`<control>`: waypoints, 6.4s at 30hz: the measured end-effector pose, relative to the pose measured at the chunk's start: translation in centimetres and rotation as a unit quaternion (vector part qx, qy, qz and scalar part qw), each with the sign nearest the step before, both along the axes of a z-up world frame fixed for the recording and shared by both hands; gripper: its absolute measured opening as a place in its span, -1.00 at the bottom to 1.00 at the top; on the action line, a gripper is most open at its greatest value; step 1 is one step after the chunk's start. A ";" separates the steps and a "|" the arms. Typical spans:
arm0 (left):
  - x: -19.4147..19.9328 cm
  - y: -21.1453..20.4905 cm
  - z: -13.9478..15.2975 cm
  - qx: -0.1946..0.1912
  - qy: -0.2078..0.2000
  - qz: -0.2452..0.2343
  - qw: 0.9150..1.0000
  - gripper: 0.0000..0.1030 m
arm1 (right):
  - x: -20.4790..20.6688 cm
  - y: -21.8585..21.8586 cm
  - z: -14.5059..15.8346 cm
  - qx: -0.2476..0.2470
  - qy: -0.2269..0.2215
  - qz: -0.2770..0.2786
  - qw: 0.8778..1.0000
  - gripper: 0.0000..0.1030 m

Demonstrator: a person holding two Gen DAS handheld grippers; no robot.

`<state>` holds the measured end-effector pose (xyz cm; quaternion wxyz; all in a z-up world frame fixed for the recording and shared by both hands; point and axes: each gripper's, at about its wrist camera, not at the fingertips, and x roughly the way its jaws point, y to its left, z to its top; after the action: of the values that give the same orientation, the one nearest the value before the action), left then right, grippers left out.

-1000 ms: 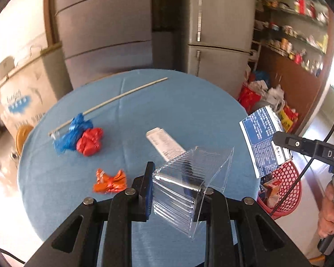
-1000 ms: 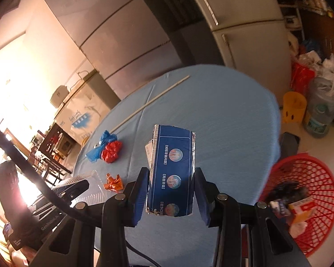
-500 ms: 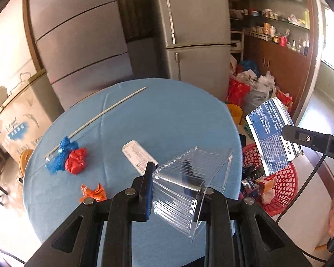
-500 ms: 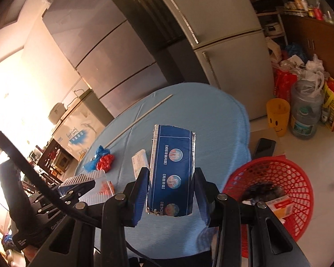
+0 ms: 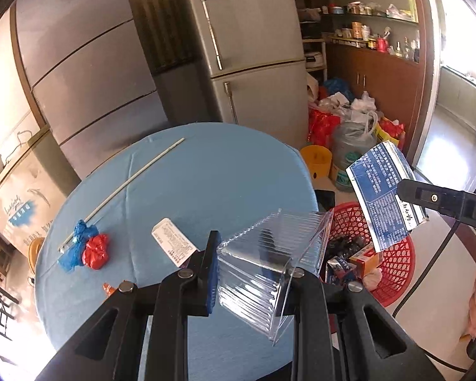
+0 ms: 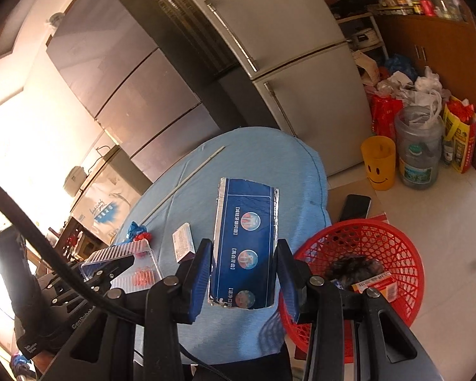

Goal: Collect trash
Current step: 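Lift the clear container with the left tool while the right tool carries the blue box toward the basket, then open both tools over the red basket to drop the container and blue box, then bring both open tools back over the table toward the remaining items, then grasp the blue plastic bag with the left tool while the right tool grasps the white medicine box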

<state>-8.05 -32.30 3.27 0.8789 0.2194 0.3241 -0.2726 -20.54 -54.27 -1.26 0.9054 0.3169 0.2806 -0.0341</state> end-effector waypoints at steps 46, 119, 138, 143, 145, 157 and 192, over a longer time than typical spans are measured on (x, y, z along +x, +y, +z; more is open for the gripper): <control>-0.1 -12.3 -7.4 0.012 0.116 -0.114 0.987 0.21 | -5.4 -8.1 -5.4 0.021 0.067 -0.140 0.988 0.01; 26.8 30.4 -7.5 -0.053 0.091 0.246 0.963 0.33 | 26.5 19.7 -6.5 -0.146 0.150 0.192 0.959 0.13; 33.3 28.7 -11.6 -0.090 0.163 0.192 0.963 -0.87 | 31.6 24.4 -9.5 -0.227 0.187 0.221 0.930 -0.27; 31.9 30.3 -10.7 -0.101 0.156 0.212 0.959 -0.95 | 30.8 25.2 -9.2 -0.248 0.177 0.228 0.925 -0.53; 31.0 31.0 -10.0 -0.103 0.148 0.220 0.959 -0.95 | 30.2 25.3 -8.8 -0.251 0.170 0.227 0.925 -0.53; 20.4 32.0 -6.8 -0.095 0.135 0.179 0.970 -0.97 | 26.4 22.1 -7.1 -0.158 0.142 0.233 0.949 -0.51; 14.1 28.0 -6.2 -0.119 0.096 0.227 0.962 -0.11 | 24.4 21.6 -5.6 -0.167 0.117 0.204 0.958 -0.06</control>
<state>6.06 -4.32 -2.93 0.9022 0.0067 0.4134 -0.1226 3.82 -32.72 -6.84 0.8939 0.0913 0.4335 0.0684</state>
